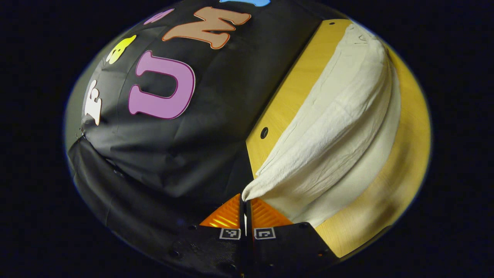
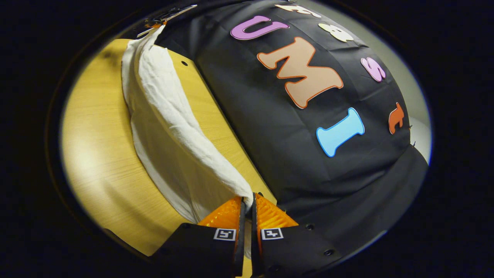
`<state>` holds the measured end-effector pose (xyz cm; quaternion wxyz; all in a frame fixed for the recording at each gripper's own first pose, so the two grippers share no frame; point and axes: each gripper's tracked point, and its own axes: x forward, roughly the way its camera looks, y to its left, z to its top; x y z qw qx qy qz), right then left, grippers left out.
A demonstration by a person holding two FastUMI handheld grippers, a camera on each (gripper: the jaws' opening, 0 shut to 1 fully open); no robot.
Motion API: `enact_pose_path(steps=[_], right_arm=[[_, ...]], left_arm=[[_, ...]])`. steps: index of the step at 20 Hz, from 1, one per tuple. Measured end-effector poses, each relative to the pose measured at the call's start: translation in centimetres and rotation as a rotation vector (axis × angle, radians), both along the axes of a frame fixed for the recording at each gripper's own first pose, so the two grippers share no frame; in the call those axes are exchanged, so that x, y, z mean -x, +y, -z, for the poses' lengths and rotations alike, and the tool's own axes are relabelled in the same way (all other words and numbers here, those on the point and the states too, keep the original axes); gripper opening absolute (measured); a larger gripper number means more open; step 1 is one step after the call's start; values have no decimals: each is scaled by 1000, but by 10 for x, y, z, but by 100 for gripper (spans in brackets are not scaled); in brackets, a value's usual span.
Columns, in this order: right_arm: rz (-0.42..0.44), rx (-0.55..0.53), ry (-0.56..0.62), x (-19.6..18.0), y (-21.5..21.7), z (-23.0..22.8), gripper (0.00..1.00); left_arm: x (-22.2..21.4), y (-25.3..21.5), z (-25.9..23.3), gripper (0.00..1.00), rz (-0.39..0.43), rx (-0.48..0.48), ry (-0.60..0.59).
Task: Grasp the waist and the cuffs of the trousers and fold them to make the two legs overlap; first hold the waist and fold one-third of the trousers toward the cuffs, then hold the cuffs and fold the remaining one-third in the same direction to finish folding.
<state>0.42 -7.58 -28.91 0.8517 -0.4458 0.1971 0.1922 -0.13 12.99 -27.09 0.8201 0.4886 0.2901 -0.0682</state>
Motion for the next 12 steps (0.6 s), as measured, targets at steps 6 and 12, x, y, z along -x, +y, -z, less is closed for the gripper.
enact_pose_path(steps=[6, 12], right_arm=[[32, 35, 25, -46, 21, 16, 10], [61, 51, 93, -83, 34, 67, 10]], left_arm=[[-46, 0, 28, 0, 34, 45, 17], [-83, 3, 68, 0, -14, 132, 56]])
